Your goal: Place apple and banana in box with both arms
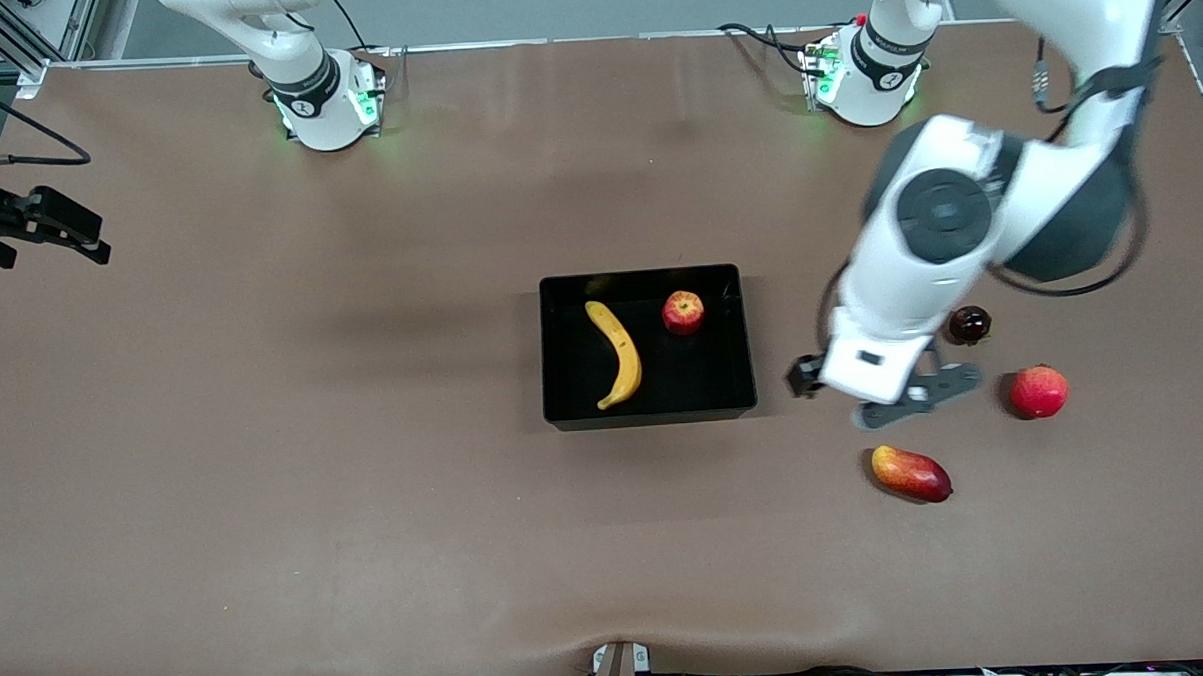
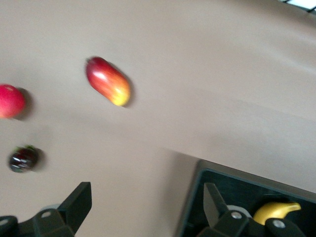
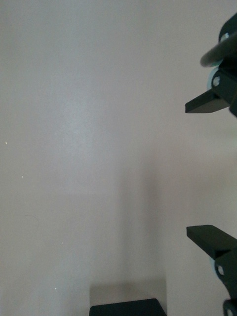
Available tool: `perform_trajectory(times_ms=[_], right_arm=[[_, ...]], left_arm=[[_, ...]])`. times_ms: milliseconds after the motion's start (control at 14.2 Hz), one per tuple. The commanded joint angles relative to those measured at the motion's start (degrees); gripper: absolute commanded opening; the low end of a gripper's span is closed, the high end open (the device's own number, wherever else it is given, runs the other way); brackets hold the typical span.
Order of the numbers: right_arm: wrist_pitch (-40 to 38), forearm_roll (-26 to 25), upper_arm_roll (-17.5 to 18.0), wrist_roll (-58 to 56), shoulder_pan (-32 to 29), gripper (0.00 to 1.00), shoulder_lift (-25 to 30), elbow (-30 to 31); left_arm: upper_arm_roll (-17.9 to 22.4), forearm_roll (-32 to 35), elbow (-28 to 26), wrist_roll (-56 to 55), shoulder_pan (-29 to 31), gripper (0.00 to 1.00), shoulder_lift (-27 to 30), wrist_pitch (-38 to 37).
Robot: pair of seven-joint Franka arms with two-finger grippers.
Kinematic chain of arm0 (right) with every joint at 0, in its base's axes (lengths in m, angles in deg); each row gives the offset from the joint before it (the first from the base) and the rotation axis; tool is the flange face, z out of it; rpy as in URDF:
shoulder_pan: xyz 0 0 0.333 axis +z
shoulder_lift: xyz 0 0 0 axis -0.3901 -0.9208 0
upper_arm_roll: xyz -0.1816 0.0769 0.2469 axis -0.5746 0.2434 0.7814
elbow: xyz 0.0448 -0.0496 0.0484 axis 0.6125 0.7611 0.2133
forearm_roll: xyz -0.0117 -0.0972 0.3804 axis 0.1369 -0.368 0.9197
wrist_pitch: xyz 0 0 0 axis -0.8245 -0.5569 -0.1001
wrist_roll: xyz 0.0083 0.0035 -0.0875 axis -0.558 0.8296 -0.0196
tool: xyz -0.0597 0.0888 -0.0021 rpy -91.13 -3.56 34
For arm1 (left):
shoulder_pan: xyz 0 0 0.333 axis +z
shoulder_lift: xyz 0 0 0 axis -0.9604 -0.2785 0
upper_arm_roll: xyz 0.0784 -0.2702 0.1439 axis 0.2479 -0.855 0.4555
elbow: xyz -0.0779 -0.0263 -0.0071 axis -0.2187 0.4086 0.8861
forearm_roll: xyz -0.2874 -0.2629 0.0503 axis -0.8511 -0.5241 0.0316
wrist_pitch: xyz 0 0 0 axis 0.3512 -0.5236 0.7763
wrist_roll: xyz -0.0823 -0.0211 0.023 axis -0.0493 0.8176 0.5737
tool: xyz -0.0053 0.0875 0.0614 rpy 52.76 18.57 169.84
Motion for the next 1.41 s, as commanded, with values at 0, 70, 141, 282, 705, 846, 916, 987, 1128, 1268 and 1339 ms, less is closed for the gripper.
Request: perform_trajectory(times_ms=[0,70,141,282,705,846,916,987,1128,1268,1339], right_arm=[[0.0,-1.25,0.26,0.93,0.04,1.0,-0.16,-0.33],[0.0,-1.25,0.26,0.93,0.12,1.0,-0.16,-0.33],[-0.09,-1.25,0.26,0.93,0.13,1.0,-0.16,-0.33],[0.0,-1.25,0.26,0.93,0.13,1.0,-0.16,-0.33],[0.0,-1.24,0.26,0.93,0.21,1.0,-0.16,-0.33],[0.0,-1.25,0.26,0.93,0.21,1.0,-0.16,-0.33],[0.08,-1.25,0.26,0.93,0.21,1.0,-0.16,-0.33],[0.09,-1.25,0.26,0.93,0.21,1.0,-0.16,-0.41],[0.09,-1.16,0.26,0.93,0.21,1.0,-0.16,-0.33],[0.09,-1.16,0.26,0.93,0.21,1.0,-0.16,-0.33],[0.09,-1.24,0.26,0.93,0.21,1.0,-0.16,-0.33]], left_arm=[[-0.35,-1.88,-1.85,7.1,4.52,1.0,4.97,-3.5],[-0.44,-1.97,-1.85,8.95,6.02,1.0,6.12,-4.39],[-0.44,-1.97,-1.85,10.62,7.43,1.0,7.35,-5.0],[-0.44,-2.85,-1.94,13.01,9.19,1.0,9.54,-7.11],[0.69,-4.43,-1.94,22.66,11.31,1.0,15.71,-12.13],[5.6,-7.14,-2.9,26.53,8.69,1.0,18.08,-12.13],[7.36,-8.03,-3.86,28.29,7.8,1.0,19.04,-12.22],[8.86,-8.39,-5.26,30.74,6.83,1.0,20.62,-12.91],[14.55,-11.01,-7.38,34.53,3.59,1.0,23.26,-13.62],[21.59,-13.65,-9.14,37.78,-0.89,1.0,25.46,-13.8],[22.49,-13.84,-9.41,39.1,-1.34,1.0,25.9,-13.89]])
